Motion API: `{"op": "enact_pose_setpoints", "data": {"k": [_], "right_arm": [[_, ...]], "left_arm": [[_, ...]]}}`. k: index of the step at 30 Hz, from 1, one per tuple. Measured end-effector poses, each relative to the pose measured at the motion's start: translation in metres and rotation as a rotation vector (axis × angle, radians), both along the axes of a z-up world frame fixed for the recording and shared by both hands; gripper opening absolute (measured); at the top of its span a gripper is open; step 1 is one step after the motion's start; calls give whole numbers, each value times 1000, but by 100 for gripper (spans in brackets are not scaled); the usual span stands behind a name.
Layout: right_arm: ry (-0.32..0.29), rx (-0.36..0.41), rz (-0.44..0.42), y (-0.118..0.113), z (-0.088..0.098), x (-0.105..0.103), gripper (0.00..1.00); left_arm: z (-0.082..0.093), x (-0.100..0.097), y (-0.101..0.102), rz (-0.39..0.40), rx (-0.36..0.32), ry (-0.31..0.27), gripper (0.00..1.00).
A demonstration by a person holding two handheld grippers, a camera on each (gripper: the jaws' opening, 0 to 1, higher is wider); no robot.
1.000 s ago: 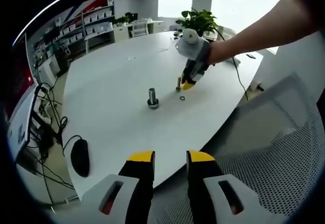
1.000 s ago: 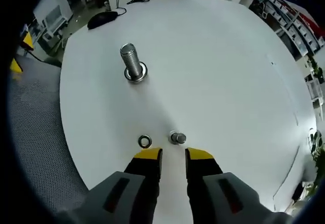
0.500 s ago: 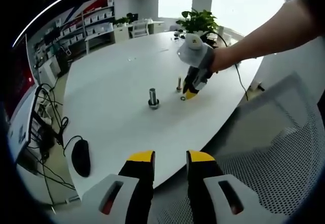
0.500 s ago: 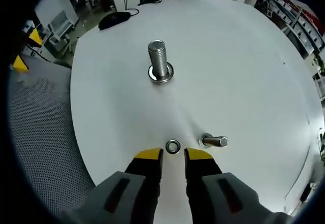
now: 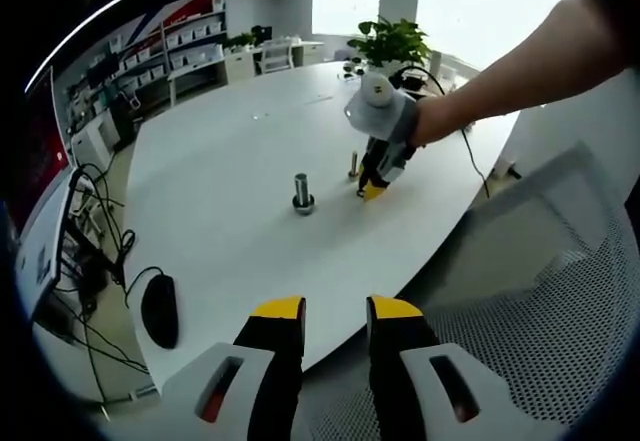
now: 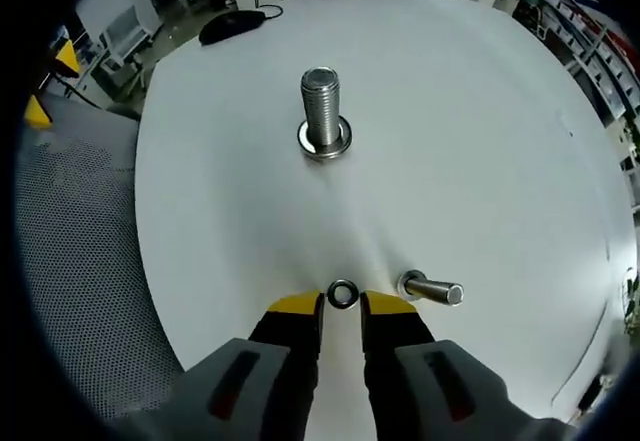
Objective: Place the washer onto the threaded stud by aligning its center hole with the stud, sliding it down to the base, and recovering from edge contact or off-axis alignment until the washer reaches the visible bottom stop.
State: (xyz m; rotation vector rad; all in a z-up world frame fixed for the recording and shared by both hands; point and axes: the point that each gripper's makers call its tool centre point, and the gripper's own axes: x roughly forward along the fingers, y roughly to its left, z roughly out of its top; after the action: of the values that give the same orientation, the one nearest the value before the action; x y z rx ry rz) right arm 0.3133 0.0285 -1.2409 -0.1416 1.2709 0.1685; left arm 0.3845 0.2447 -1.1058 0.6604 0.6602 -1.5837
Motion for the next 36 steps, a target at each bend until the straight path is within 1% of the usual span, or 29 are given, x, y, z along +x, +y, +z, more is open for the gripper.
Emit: {"op": "enact_pose_setpoints", "data": {"k": [1,3,5,6,7,9,10,13,14,19,20,21,22,24,26,29,30,32,33,34,36], "right_arm": [[5,0,10,-2,-1,1,16],[14,-1,28,5,5,-2,16],[29,-12,63,1,-1,2,16],[35,-13,66,-1,-2,1,16],[44,-15,64,-1,-3,1,16],[87,-25,38,-3,-5,0,16],[121,-36,21,-2,-3,0,16],[183,-70,53,0,-1,2,15],[206,-72,35,-3,-4,3,15],[247,-67,1,0,0,1,15],[249,-70,-1,-2,-3,1,15],[250,-78,1,-2,-3,1,15],[247,-84,1,2,1,-2,15],[228,-90,0,4,4,-4,15],[190,-78,-40,2,3,-3,15],[124,-75,-41,3,5,-4,14],[92,-69,-66,3,3,-4,14],[58,-67,-117,3,3,-4,14],[38,-70,-124,3,4,-5,14],[23,-68,-139,1,2,-4,14],[13,-63,-153,-1,0,-4,14]], "left_arm": [[0,0,0,-1,-1,2,22],[0,-1,0,-3,-1,2,22],[-1,-1,0,-7,3,2,22],[-1,-1,0,-7,5,2,22],[-1,-1,0,-7,6,2,22],[-1,-1,0,-6,4,2,22],[-1,-1,0,-6,5,-1,22],[-1,-2,0,-11,6,-6,22],[-1,-2,1,-11,6,-7,22],[-2,0,1,-8,7,-11,22],[-1,0,1,-6,6,-12,22],[-1,1,1,-4,5,-12,22],[-1,1,1,-3,5,-13,22],[-1,1,1,-3,5,-14,21],[-1,0,1,-7,6,-13,21],[-1,-1,1,-12,5,-15,21],[-1,0,1,-12,2,-15,21],[0,0,1,-5,-2,-11,21],[1,1,1,1,-6,-9,21],[1,2,1,4,-9,-8,21],[1,2,1,4,-9,-8,21]]}}
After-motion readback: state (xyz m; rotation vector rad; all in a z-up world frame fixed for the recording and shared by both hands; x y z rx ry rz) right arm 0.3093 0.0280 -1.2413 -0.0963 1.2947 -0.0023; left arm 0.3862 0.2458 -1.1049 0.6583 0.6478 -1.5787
